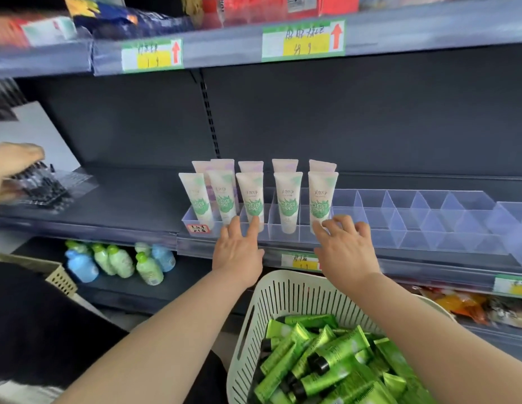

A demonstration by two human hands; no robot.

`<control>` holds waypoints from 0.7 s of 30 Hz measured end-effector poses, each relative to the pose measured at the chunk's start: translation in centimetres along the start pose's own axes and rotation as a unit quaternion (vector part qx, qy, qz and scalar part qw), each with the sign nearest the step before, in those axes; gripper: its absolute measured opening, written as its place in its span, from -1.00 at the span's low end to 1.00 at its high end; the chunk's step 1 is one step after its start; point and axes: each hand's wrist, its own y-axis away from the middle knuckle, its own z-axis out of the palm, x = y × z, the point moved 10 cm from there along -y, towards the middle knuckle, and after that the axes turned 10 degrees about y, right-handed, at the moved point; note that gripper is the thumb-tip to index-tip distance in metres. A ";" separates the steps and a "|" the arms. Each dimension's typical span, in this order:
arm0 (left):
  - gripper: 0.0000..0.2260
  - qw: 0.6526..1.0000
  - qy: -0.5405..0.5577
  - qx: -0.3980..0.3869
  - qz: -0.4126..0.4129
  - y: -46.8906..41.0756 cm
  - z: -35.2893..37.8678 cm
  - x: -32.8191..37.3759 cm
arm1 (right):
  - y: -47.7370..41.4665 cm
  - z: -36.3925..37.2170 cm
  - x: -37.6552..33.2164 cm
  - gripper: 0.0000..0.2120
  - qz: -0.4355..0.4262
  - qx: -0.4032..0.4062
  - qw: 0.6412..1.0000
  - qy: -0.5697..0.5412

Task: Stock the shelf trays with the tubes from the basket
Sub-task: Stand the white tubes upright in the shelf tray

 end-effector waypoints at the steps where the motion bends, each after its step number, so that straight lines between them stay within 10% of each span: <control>1: -0.35 1.000 0.008 0.004 -0.001 0.0 0.2 -0.1 | 0.0 0.2 -0.1 -0.46 -0.001 -0.002 1.000 0.002; 21: -0.40 0.999 0.007 0.024 -0.025 -2.2 -0.5 -4.1 | -2.2 0.9 -3.0 -0.40 -0.022 -0.010 0.998 -0.059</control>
